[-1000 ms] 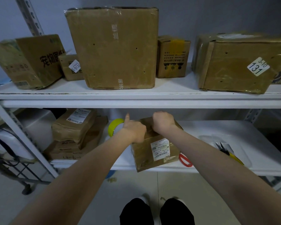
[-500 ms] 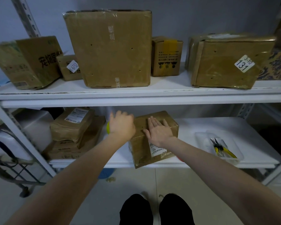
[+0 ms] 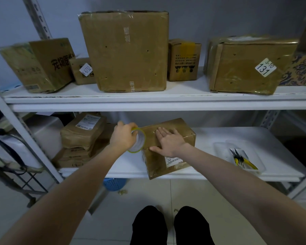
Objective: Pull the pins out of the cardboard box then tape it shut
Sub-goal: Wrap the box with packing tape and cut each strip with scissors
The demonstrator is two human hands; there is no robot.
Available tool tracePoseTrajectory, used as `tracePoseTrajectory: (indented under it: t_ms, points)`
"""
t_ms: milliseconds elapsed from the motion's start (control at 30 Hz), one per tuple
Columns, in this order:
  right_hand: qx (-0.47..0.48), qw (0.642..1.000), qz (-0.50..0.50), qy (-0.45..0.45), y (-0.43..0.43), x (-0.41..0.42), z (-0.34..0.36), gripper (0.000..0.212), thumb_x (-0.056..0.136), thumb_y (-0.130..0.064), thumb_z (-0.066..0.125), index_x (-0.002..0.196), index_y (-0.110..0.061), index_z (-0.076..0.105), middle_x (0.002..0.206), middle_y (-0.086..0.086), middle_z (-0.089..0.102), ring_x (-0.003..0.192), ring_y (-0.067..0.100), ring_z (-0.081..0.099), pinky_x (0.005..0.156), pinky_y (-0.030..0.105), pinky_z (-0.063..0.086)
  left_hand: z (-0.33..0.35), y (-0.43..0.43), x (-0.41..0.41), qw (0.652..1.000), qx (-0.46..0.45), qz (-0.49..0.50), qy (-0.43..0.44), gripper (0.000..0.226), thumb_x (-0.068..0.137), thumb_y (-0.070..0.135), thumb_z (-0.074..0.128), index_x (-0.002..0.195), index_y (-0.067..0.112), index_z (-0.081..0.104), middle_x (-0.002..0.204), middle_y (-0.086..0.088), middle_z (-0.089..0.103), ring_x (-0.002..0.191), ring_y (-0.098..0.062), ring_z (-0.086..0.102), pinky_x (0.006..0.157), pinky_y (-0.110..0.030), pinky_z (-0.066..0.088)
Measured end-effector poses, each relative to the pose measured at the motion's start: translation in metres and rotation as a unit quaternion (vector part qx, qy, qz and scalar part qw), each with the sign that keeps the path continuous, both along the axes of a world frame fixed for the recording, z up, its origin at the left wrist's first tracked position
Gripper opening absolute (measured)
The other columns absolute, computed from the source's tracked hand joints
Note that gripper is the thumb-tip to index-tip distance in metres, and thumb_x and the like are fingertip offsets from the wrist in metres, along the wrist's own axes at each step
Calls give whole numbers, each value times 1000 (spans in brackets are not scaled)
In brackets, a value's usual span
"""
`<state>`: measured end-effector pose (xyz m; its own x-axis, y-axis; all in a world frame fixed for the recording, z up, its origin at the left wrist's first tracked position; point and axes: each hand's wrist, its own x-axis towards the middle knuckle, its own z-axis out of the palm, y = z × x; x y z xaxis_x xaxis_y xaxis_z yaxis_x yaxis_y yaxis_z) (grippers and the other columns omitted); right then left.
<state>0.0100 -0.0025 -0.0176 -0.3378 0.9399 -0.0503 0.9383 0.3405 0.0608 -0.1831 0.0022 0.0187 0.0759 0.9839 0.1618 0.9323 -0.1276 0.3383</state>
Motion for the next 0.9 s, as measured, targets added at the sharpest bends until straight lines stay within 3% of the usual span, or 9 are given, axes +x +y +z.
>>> tracePoseTrajectory:
  t_ms: [133, 267, 367, 567, 733, 900]
  points:
    - [4, 998, 38, -53, 4, 16, 1, 86, 90, -67, 34, 154, -18, 4, 162, 0, 3, 148, 17, 8, 118, 49, 10, -3, -2, -4, 999, 6, -29, -19, 32, 93, 21, 50, 123, 22, 62, 105, -20, 54, 102, -37, 55, 88, -39, 48]
    - [11, 995, 74, -71, 12, 28, 8, 75, 93, -60, 38, 154, -25, 10, 161, -6, 11, 147, 16, 15, 117, 49, 9, 1, -10, -2, 999, -7, -51, -18, 38, 83, 7, 50, 118, 14, 65, 105, -22, 58, 103, -37, 54, 86, -37, 49]
    - [-6, 995, 70, -71, 17, 30, 11, 74, 92, -57, 42, 153, -27, 13, 160, -8, 13, 147, 15, 16, 116, 47, 10, 9, -14, 4, 997, -14, -70, 7, 31, 77, 7, 54, 104, 12, 69, 97, -18, 64, 99, -35, 57, 78, -40, 52]
    - [-45, 996, 75, -35, 20, 22, 13, 75, 90, -54, 50, 152, -28, 16, 160, -9, 14, 147, 15, 15, 116, 48, 10, 25, -18, 13, 991, -72, -76, 89, 24, 78, 12, 50, 96, 11, 66, 86, -9, 59, 87, -33, 60, 65, -33, 49]
    - [-61, 996, 48, -41, 23, 29, 21, 73, 91, -53, 50, 152, -29, 17, 160, -8, 14, 147, 18, 17, 117, 45, 10, 15, -27, 8, 970, -96, -72, 210, 26, 81, 25, 49, 100, 23, 67, 113, 0, 65, 103, -26, 61, 79, -33, 51]
    - [-55, 994, 72, -64, 27, 16, 25, 75, 92, -47, 55, 152, -23, 18, 160, -2, 16, 143, 25, 27, 115, 46, 24, 3, -25, -10, 980, -99, -96, 143, 37, 77, 25, 56, 110, 38, 69, 117, -1, 64, 106, -25, 60, 86, -36, 53]
